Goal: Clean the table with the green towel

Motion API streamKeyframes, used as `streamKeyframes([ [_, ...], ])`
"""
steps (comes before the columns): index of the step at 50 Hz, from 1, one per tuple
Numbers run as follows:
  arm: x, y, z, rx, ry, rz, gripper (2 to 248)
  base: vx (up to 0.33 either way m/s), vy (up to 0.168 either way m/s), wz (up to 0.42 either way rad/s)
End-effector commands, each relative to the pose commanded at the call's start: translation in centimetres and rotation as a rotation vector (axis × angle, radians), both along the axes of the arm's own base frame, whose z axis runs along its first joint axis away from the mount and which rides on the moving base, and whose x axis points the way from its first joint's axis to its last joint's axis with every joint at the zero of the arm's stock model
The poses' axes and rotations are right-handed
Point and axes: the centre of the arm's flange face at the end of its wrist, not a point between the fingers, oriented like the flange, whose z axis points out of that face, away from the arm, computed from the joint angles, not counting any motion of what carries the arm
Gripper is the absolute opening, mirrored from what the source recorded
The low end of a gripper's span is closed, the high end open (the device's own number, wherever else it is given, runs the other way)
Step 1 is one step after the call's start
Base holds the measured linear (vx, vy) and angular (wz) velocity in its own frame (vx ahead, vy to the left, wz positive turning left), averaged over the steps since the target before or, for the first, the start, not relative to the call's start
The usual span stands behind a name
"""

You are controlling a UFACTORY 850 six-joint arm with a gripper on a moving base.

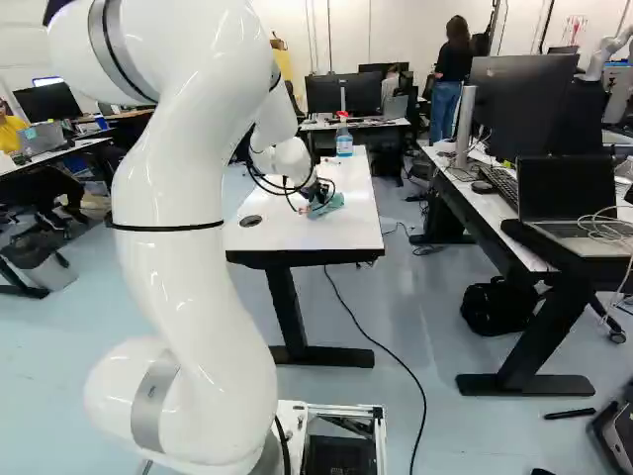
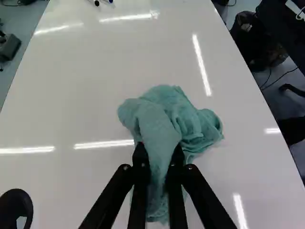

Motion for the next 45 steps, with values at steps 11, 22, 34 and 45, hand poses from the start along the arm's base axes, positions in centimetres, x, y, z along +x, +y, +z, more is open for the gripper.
streamKeyframes([
  [11, 1.9, -0.2, -0.2, -0.001, -0.013, -0.001, 43, 0.000, 0.000, 0.000],
  [22, 2.7, -1.7, -0.3, -0.002, -0.020, -0.023, 43, 0.000, 0.000, 0.000],
  [34, 3.0, -3.8, -0.3, -0.002, -0.024, -0.055, 43, 0.000, 0.000, 0.000],
  [45, 3.2, -5.7, -0.4, -0.003, -0.027, -0.084, 43, 0.000, 0.000, 0.000],
])
